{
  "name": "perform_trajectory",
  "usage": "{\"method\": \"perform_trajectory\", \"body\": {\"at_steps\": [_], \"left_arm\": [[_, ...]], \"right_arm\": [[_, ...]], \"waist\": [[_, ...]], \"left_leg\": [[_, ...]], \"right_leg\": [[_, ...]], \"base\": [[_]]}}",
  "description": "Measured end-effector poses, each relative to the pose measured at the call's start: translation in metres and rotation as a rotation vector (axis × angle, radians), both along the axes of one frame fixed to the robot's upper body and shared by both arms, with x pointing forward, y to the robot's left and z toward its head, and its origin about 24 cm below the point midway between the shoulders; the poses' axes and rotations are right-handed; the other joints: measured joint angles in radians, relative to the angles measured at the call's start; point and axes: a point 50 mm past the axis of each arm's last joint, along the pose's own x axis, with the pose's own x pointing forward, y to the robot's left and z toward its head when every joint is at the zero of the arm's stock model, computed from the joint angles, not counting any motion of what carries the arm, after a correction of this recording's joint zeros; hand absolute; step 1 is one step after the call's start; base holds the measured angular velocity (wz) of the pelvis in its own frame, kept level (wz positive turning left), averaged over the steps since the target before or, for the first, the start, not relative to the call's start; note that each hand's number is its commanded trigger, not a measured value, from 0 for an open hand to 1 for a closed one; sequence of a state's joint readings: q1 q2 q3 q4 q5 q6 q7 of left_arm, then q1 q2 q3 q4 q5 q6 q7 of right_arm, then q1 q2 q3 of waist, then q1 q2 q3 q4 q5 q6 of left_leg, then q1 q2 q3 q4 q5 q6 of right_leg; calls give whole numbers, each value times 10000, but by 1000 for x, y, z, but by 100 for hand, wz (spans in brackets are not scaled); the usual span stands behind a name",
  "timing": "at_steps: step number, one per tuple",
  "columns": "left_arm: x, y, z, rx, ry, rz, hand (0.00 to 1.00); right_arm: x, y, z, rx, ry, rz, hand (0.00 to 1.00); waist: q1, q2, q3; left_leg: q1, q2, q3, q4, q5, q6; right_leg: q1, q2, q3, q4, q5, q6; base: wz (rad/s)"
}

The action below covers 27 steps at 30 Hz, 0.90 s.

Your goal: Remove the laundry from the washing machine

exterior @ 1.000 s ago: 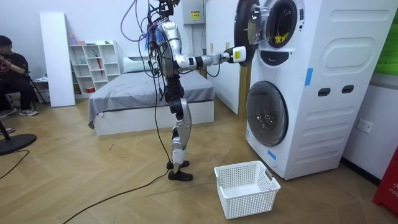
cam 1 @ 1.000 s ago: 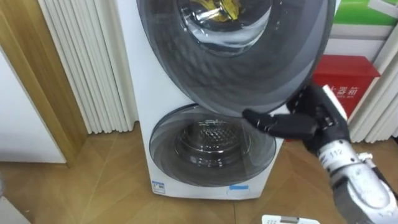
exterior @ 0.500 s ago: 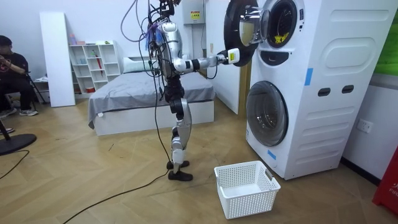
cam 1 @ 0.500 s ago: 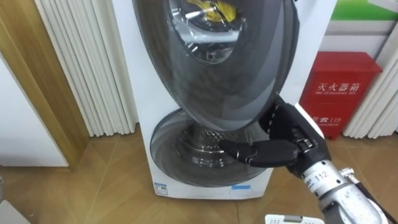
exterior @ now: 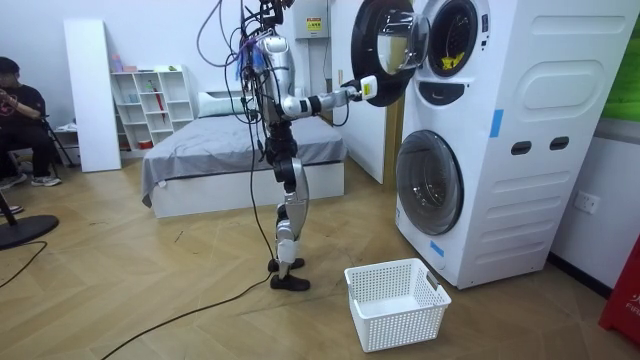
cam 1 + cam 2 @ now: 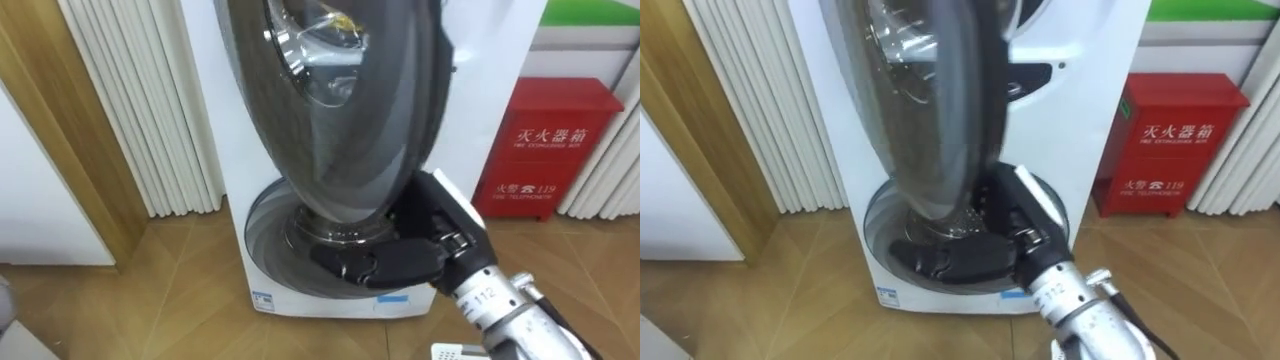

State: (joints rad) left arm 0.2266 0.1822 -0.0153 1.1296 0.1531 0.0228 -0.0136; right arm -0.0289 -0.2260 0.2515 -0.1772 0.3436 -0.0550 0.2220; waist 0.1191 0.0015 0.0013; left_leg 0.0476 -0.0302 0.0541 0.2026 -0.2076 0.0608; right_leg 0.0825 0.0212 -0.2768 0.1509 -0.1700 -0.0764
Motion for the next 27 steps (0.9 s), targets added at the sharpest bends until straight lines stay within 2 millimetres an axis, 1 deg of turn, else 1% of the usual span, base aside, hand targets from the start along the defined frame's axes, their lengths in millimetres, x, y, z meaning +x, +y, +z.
{"method": "perform_trajectory", "body": {"at_steps": [4, 7, 8, 10, 13, 15, 18, 19, 20, 21, 23, 27], "left_arm": [[4, -2, -1, -55, 11, -208, 0], [5, -5, -1, -96, 12, -423, 0], [7, -5, -1, -90, -27, -438, 0], [12, -5, -1, -86, -140, -472, 0], [17, -5, -1, -74, -244, -499, 0], [21, -5, 0, -64, -331, -552, 0], [26, -5, 0, -85, -470, -697, 0], [26, -5, 0, -100, -465, -714, 0], [26, -5, 1, -152, -449, -731, 0], [26, -5, 0, -212, -363, -752, 0], [25, -5, 0, -257, -240, -749, 0], [25, -6, -1, -170, -68, -879, 0]], "right_arm": [[-2, 14, -1, 86, 15, 400, 0], [-1, 27, 4, -145, -271, 867, 0], [-1, 33, 5, -248, -377, 1109, 0], [-1, 45, 8, -404, -472, 1582, 0], [-1, 56, 13, -525, -652, 2093, 0], [0, 66, 19, -546, -956, 2639, 0], [1, 75, 24, -481, -1144, 2979, 0], [1, 77, 25, -495, -1191, 3068, 0], [1, 79, 27, -460, -1236, 3159, 0], [1, 81, 27, -435, -1214, 3209, 0], [0, 85, 26, -468, -1125, 3358, 0], [4, 98, 13, -855, -481, 3826, 0]], "waist": [[198, 8, 5], [330, 0, -5], [419, -5, -4], [708, -33, -13], [1006, -114, -5], [1185, -192, 13], [1416, -214, 102], [1430, -230, 111], [1468, -260, 146], [1587, -270, 164], [1634, -264, 170], [1644, -233, 188]], "left_leg": [[-36, 0, -28, -28, 0, 0], [-170, 1, -42, -14, 2, -3], [-190, 3, -39, -28, 5, -7], [-185, -2, -44, -50, 7, -6], [-174, -8, -102, -20, 10, -8], [-153, -21, -289, -25, 11, -8], [-14, -26, -400, -74, 11, -8], [-17, -29, -437, -75, 11, -8], [-23, -30, -471, -78, 11, -8], [-27, -30, -470, -81, 10, -7], [-40, -39, -512, -102, 8, -5], [-104, -62, -596, -99, 8, -7]], "right_leg": [[-15, 2, -9, 2, -8, -12], [-157, 3, -11, 34, -7, -18], [-188, 3, -8, 37, -4, -22], [-178, 4, -8, 15, -4, -21], [-155, 5, -10, -5, -7, -17], [-89, 6, -24, -5, -4, -7], [61, 14, -2, -16, -7, 13], [71, 13, 1, -15, -5, 16], [75, 13, 14, -11, -4, 18], [74, 12, 16, -9, -4, 22], [75, 5, -6, -4, -4, 28], [58, -1, 5, -9, -10, 41]], "base": [[1], [1], [0], [0], [7], [25], [16], [15], [11], [8], [5], [5]]}}
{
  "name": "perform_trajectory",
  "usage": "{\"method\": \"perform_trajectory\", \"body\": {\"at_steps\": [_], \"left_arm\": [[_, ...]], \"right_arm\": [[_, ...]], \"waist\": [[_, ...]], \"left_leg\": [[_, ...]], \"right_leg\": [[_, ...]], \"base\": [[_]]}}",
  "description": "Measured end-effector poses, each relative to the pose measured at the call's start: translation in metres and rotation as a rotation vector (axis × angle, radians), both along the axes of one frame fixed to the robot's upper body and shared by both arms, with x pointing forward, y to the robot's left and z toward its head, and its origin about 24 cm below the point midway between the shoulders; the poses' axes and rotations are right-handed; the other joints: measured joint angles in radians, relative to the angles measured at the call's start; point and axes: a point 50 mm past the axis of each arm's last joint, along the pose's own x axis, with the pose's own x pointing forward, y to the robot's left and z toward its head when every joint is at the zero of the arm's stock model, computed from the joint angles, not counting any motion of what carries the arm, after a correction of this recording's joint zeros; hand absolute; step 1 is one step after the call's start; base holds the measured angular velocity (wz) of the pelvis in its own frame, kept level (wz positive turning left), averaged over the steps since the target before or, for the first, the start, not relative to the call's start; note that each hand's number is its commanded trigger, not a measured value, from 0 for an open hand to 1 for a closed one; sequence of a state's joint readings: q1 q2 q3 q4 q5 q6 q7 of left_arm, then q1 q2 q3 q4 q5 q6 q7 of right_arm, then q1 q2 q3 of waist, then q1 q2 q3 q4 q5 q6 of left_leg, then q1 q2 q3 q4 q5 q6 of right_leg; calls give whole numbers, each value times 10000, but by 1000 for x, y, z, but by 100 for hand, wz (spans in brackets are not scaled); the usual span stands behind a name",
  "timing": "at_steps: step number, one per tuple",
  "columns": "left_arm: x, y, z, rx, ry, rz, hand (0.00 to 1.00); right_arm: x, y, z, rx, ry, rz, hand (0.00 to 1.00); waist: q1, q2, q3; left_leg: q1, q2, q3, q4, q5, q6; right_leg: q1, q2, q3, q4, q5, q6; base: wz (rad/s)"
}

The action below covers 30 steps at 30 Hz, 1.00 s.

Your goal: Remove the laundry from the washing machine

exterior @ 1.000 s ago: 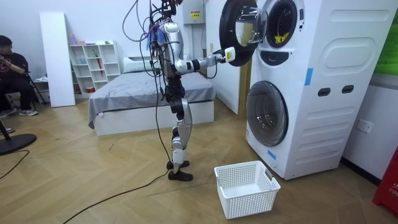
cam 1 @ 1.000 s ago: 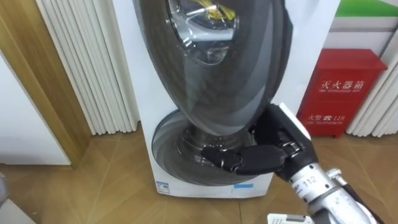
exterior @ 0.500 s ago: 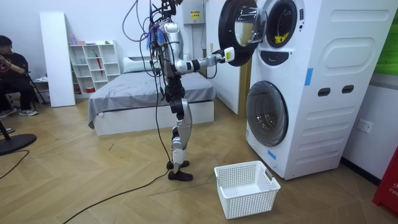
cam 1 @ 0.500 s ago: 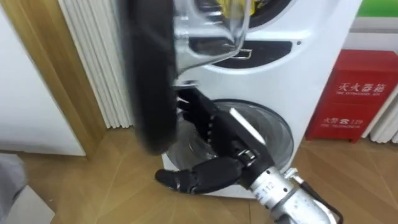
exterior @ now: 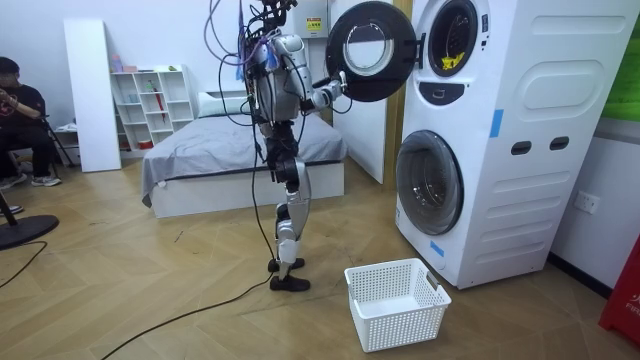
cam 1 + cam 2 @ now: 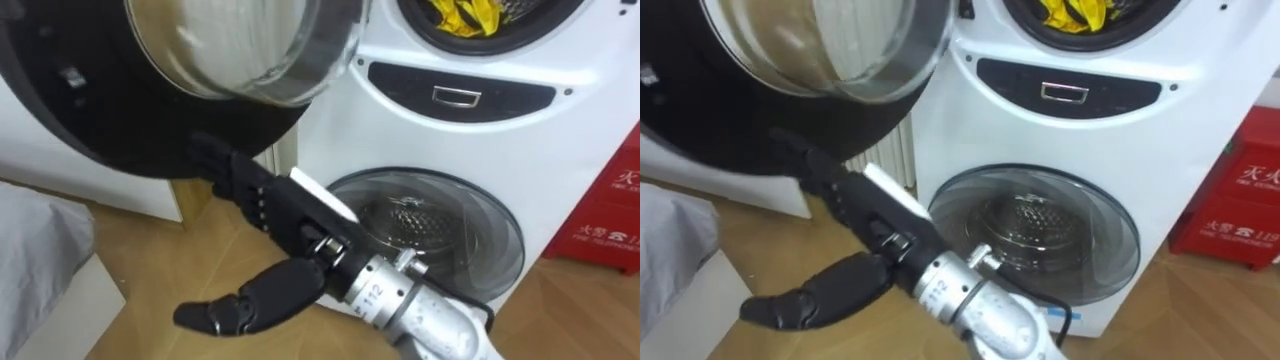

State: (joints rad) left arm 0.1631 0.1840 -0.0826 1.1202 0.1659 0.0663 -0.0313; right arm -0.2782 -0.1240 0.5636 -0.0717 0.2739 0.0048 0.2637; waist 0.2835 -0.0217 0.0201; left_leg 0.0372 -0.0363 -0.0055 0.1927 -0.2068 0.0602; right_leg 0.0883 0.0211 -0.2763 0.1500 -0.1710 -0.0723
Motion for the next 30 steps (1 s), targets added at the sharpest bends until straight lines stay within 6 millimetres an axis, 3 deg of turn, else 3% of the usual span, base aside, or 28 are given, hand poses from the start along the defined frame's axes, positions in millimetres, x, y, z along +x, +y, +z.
{"method": "perform_trajectory", "body": {"at_steps": [25, 30], "left_arm": [[3, 0, 0, 261, 136, 93, 0], [4, 0, 0, 287, 104, 97, 0]], "right_arm": [[5, 1, -6, -134, 391, -424, 0], [1, -3, -16, -197, 755, -547, 0]], "waist": [[-64, 44, -30], [-68, 84, -108]], "left_leg": [[-177, -66, -166, 113, 2, 2], [-167, -73, -163, 133, 3, 3]], "right_leg": [[-53, -47, -127, -7, -22, 39], [-36, -55, -123, -2, -22, 38]], "base": [[2], [0]]}}
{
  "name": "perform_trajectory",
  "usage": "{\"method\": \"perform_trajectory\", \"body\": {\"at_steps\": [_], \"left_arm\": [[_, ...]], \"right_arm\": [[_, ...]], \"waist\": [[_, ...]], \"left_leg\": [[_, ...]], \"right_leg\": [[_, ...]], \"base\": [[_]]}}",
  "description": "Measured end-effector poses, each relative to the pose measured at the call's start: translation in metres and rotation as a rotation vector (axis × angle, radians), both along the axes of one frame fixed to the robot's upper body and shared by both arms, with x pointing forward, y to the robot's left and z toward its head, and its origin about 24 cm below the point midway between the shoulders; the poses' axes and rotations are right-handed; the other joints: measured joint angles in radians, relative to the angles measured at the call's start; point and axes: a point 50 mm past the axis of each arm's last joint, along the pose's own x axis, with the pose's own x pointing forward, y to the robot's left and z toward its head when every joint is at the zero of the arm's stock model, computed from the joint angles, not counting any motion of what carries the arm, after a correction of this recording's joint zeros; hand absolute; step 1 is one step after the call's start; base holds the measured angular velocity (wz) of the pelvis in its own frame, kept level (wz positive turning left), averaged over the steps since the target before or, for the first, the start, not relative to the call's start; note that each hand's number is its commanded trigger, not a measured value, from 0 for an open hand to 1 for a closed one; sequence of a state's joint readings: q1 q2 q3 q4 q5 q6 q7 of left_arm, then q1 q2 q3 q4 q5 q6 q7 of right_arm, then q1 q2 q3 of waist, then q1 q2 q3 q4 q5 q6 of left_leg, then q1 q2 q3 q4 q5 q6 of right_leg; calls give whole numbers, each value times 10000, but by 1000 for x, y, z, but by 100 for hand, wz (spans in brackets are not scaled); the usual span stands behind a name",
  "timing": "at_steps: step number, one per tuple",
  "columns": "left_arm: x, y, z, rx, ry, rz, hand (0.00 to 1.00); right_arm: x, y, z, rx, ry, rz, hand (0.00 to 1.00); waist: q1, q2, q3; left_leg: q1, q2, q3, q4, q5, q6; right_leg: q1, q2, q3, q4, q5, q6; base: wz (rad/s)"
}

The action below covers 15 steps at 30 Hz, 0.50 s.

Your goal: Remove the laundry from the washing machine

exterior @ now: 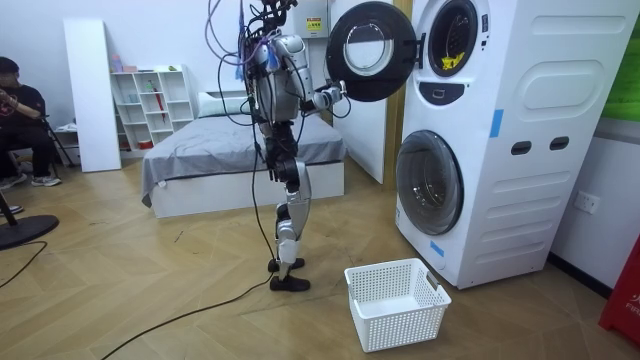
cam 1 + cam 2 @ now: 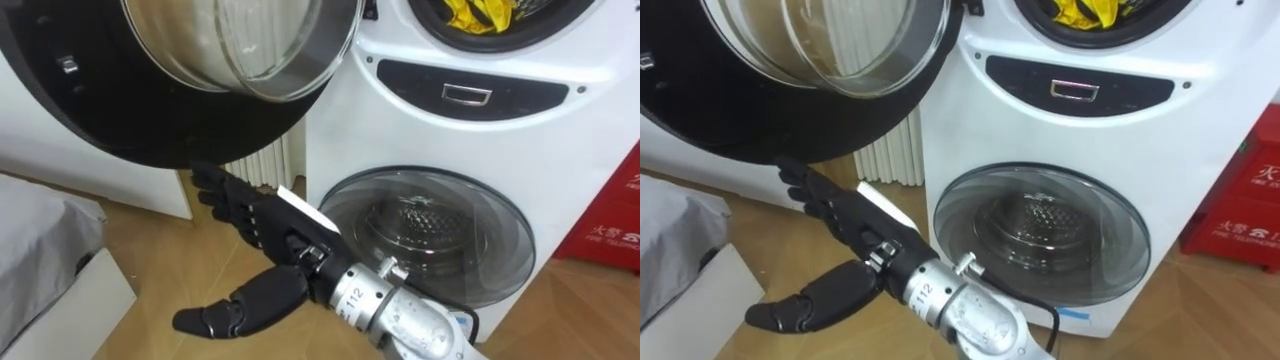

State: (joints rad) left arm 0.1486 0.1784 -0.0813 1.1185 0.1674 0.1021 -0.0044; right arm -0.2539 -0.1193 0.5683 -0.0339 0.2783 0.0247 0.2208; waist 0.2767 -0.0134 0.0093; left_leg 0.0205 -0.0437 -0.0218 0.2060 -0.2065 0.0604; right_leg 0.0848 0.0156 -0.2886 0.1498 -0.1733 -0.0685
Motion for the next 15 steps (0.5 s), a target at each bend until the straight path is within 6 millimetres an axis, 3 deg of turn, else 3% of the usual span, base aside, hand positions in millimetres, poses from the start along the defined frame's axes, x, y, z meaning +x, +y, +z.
{"method": "perform_trajectory", "body": {"at_steps": [10, 15], "left_arm": [[0, -5, -1, -214, -143, -27, 0], [1, -6, -1, -233, -159, 0, 0]], "right_arm": [[-1, -13, -10, -462, 184, -212, 0], [-3, -15, -14, -430, 358, -282, 0]], "waist": [[-52, 114, 4], [-314, 195, 24]], "left_leg": [[-2, 0, 79, 76, -14, 22], [73, 2, 136, 77, -21, 34]], "right_leg": [[8, -10, 98, 23, 0, 0], [40, -5, 177, 25, 1, 1]], "base": [[-1], [-3]]}}
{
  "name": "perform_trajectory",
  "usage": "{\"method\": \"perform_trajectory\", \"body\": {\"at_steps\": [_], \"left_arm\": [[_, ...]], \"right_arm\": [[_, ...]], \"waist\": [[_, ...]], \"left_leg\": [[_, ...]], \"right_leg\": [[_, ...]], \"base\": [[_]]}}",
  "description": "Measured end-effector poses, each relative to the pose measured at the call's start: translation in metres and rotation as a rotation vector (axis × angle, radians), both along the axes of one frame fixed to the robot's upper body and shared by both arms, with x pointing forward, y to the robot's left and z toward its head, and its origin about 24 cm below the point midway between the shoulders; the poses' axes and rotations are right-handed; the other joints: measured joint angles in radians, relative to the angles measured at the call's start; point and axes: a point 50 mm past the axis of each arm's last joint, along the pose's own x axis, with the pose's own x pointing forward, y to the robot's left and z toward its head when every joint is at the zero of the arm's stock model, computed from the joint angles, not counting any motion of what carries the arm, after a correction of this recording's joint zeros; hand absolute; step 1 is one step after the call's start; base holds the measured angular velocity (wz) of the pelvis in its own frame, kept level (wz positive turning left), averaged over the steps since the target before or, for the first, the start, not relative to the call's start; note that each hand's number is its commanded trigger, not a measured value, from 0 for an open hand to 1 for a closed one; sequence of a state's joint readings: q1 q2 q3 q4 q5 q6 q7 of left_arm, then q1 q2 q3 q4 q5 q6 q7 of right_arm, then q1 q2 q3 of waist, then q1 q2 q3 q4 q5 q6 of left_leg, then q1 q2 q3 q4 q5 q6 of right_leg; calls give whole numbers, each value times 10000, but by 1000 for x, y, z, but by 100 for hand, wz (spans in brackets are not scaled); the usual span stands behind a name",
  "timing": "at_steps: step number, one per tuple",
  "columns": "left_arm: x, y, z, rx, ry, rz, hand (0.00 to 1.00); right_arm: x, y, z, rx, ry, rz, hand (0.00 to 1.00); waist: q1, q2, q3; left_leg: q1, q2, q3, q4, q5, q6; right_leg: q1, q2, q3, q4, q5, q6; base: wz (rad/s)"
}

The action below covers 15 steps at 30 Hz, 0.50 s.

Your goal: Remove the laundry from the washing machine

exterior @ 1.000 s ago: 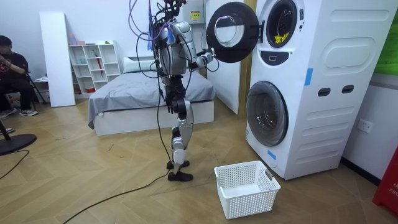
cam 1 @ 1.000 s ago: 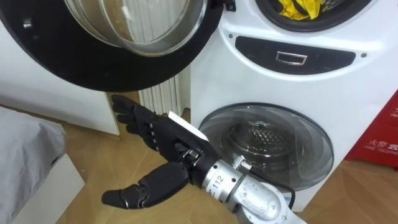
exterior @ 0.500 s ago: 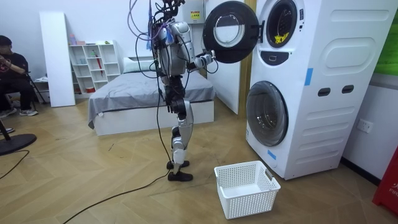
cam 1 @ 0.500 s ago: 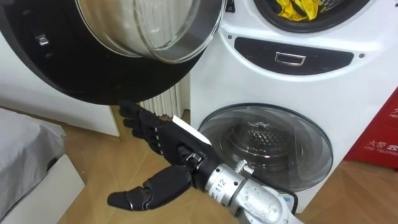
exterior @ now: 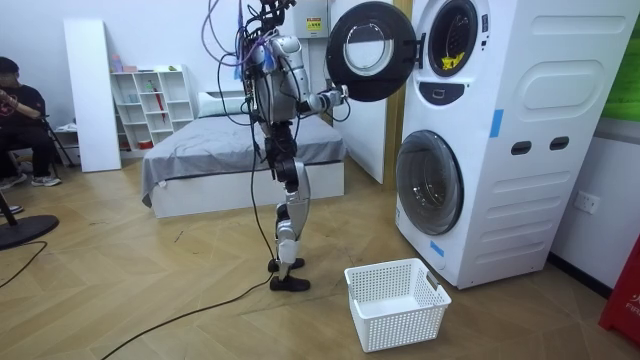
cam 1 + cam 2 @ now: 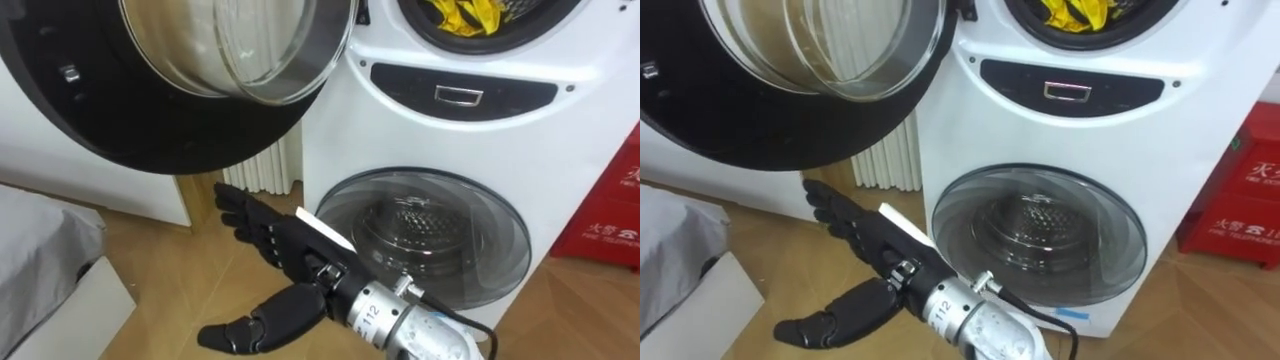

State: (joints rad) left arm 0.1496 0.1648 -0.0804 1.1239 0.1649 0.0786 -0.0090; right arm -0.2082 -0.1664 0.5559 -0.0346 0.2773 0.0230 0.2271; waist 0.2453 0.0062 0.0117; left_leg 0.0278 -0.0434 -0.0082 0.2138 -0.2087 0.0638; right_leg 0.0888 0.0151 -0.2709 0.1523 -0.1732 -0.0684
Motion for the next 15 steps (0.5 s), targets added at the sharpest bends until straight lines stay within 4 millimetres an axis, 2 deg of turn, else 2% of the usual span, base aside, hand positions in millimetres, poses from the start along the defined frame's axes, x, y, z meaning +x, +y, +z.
{"method": "perform_trajectory", "body": {"at_steps": [5, 8, 10, 15], "left_arm": [[2, -1, 0, -51, -181, 66, 0], [-1, -1, 0, -35, -135, 146, 0], [-3, -1, 0, -23, -73, 165, 0], [-13, 1, -1, 78, 9, 585, 0]], "right_arm": [[3, -6, 4, 155, -142, -521, 0], [5, -18, 6, 312, -280, -1072, 0], [3, -29, 1, 298, -151, -1591, 0], [-3, -64, -16, -627, 49, -3316, 0]], "waist": [[-265, 94, 12], [-630, 103, 7], [-817, 107, 4], [-1385, 25, -52]], "left_leg": [[59, 10, 73, -15, -2, 3], [76, 8, 78, -71, -5, 10], [141, 10, 113, -98, -5, 9], [194, 90, 603, -152, -9, 15]], "right_leg": [[6, 9, 114, 17, 1, 1], [2, 12, 195, 16, 1, 2], [34, 15, 232, 9, 1, 3], [-28, 60, 523, 14, 2, 2]], "base": [[-4], [-1], [-6], [-17]]}}
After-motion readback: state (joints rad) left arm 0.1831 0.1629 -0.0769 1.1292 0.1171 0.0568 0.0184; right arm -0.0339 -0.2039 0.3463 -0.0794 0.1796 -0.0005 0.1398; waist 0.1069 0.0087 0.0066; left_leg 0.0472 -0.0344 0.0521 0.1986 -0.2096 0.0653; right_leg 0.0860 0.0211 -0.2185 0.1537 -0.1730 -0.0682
